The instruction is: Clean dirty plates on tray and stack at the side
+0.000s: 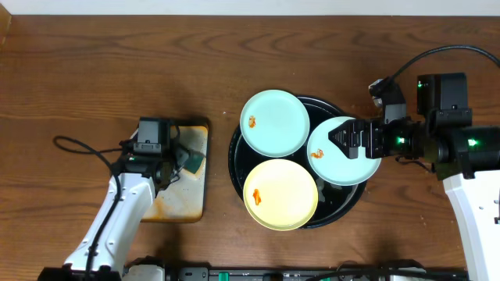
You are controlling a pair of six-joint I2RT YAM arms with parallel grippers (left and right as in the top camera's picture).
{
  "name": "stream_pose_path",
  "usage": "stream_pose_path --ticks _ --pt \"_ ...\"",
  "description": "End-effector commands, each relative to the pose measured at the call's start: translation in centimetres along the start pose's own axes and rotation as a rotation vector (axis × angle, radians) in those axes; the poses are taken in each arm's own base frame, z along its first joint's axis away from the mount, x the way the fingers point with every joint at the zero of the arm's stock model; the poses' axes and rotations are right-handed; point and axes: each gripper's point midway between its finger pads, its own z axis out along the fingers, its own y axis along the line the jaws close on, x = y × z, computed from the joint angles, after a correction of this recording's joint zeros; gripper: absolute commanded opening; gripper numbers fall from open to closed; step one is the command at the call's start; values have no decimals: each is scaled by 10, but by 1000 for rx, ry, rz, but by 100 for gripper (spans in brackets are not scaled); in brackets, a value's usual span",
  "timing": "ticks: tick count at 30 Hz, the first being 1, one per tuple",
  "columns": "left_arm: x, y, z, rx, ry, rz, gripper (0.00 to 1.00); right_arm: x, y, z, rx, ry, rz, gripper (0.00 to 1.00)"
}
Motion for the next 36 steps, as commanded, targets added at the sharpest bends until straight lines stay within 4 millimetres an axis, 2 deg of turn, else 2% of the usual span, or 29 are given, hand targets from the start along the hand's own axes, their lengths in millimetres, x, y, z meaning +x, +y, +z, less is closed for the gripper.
stream_pose_path --ticks 1,5,10,14,18,21,23,26,29,31,32,34,36 --pt "3 -10 8 29 40 -223 71 -2 4 -2 -6 -2 3 99" --pt "8 -2 22 -31 64 -362 72 -2 4 -2 -6 -2 3 99" --pt "19 14 44 -126 100 -374 70 -3 4 -2 -5 -5 1 99" --pt "29 17 52 -144 154 -340 53 -3 4 -2 -5 -5 1 99" --pt "23 15 47 -126 146 -218 43 -3 4 -2 -5 -5 1 99" --pt "16 15 38 -121 149 -68 43 -3 4 -2 -5 -5 2 99" --pt "10 19 33 -141 131 30 43 -3 4 -2 -5 -6 1 99" --pt "-3 32 26 -217 91 155 31 -4 4 -2 -5 -8 -1 99" --pt "-10 32 24 -227 79 291 30 -4 4 -2 -6 -8 0 99" --pt "-12 29 25 -213 85 459 32 -4 4 -2 -6 -8 0 99" --pt "-13 29 24 -213 89 513 37 -4 4 -2 -5 -8 0 99" --pt "-12 31 24 -217 100 560 58 -4 4 -2 -5 -8 0 99" --pt "-8 35 23 -230 122 561 70 -3 4 -2 -6 -7 0 99"
